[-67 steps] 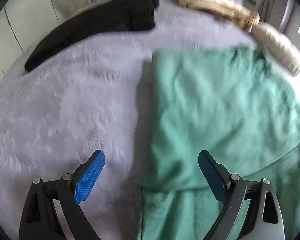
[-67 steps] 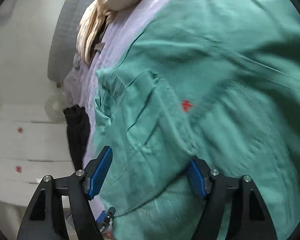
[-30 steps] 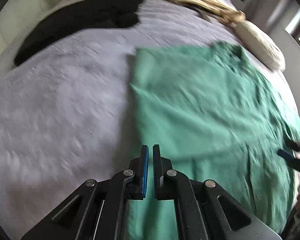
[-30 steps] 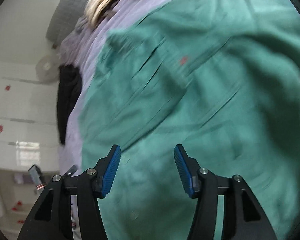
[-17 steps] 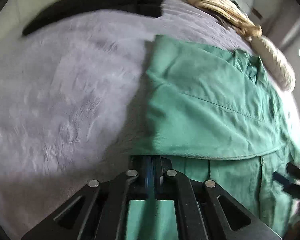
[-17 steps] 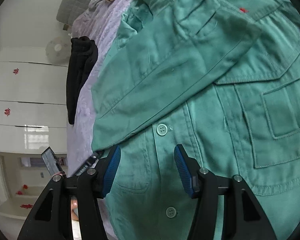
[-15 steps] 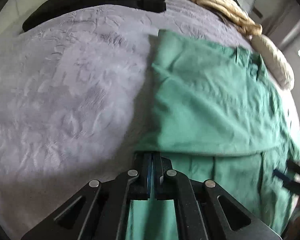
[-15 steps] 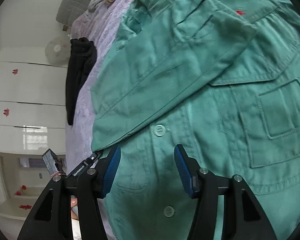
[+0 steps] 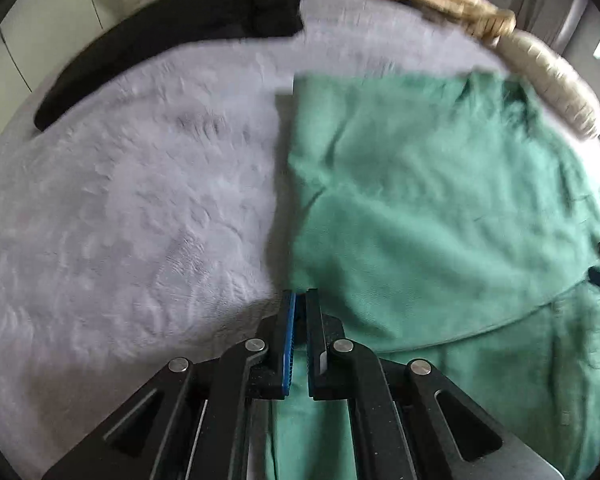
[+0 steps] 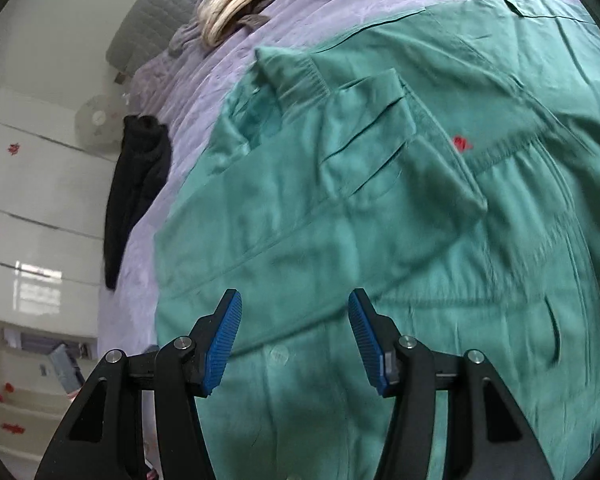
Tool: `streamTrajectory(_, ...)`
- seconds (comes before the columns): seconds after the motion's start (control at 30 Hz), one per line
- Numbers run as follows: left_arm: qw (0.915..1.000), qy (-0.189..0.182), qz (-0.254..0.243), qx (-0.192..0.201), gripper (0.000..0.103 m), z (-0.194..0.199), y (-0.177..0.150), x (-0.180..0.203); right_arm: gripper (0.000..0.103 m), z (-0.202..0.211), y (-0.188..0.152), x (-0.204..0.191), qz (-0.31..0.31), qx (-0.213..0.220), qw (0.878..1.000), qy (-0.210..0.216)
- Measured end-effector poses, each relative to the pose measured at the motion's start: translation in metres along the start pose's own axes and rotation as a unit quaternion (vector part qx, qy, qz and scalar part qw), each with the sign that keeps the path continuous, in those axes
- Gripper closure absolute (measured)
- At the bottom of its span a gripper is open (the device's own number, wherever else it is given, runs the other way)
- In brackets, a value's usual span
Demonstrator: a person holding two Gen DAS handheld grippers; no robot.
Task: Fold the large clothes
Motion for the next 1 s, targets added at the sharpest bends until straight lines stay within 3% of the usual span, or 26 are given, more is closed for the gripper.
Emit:
streamTrajectory(0.03, 1.0000, 0.005, -0.004, 0.001, 0.098, -0.002, -0.002, -0.002, 0.044, -0.005, -0.001, 0.011, -0.022, -0.008, 1.000, -0.008)
streamTrajectory(0.13, 0.9999, 0.014, -0.004, 0.002, 0.098, 0.005, -0.001, -0.003, 0.049, 0.002, -0.009, 0.034, -0.079, -0.018, 0.996, 0.030)
streamTrajectory(0.27, 0.9996, 0.029, -0.003, 0.000, 0.098, 0.025, -0.002, 0.001, 0.047, 0.022, -0.025, 0.039, -0.079, -0.027, 0.996, 0.039)
streamTrajectory(0.33, 0.9994, 0.033, -0.008, -0.005, 0.098, 0.031, -0.005, 0.006, 0.039, 0.033, -0.033, 0.040, -0.083, -0.032, 0.995, 0.042)
streamTrajectory(0.47, 0.9992, 0.035, -0.012, -0.012, 0.098, 0.036, -0.015, 0.016, 0.037, 0.050, -0.048, 0.048, -0.088, -0.040, 0.994, 0.047)
streamTrajectory(0.5, 0.9992, 0.035, -0.012, -0.014, 0.092, 0.037, -0.017, 0.018, 0.037, 0.054, -0.050, 0.050, -0.091, -0.041, 0.994, 0.048)
streamTrajectory(0.53, 0.9992, 0.035, -0.009, -0.017, 0.044, 0.039, -0.020, 0.020, 0.035, 0.056, -0.052, 0.051, -0.093, -0.041, 0.994, 0.049)
streamTrajectory(0.57, 0.9990, 0.039, -0.006, -0.021, 0.009, 0.039, -0.021, 0.023, 0.033, 0.059, -0.054, 0.054, -0.098, -0.042, 0.993, 0.050)
streamTrajectory(0.6, 0.9986, 0.051, -0.001, -0.013, 0.003, 0.041, -0.023, 0.027, 0.032, 0.062, -0.056, 0.056, -0.102, -0.042, 0.993, 0.052)
streamTrajectory(0.73, 0.9985, 0.047, -0.017, -0.022, 0.001, 0.039, -0.026, 0.051, 0.030, 0.072, -0.059, 0.064, -0.108, -0.042, 0.992, 0.054)
streamTrajectory(0.8, 0.9983, 0.044, -0.027, -0.026, 0.001, 0.040, -0.028, 0.065, 0.021, 0.077, -0.059, 0.069, -0.112, -0.041, 0.991, 0.054)
streamTrajectory(1.0, 0.9971, 0.040, -0.047, -0.046, 0.001, 0.040, -0.022, 0.113, 0.020, 0.102, -0.050, 0.095, -0.124, -0.029, 0.990, 0.055)
Point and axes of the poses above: each gripper's, at about its wrist camera, not at the fingertips, and z roughly against the way its jaws point, x to its right, y to its top, the point moved 1 cm from there along -z, roughly the way its jaws point, and after that the axes turned 4 degrees about z, right-handed, at the moved point
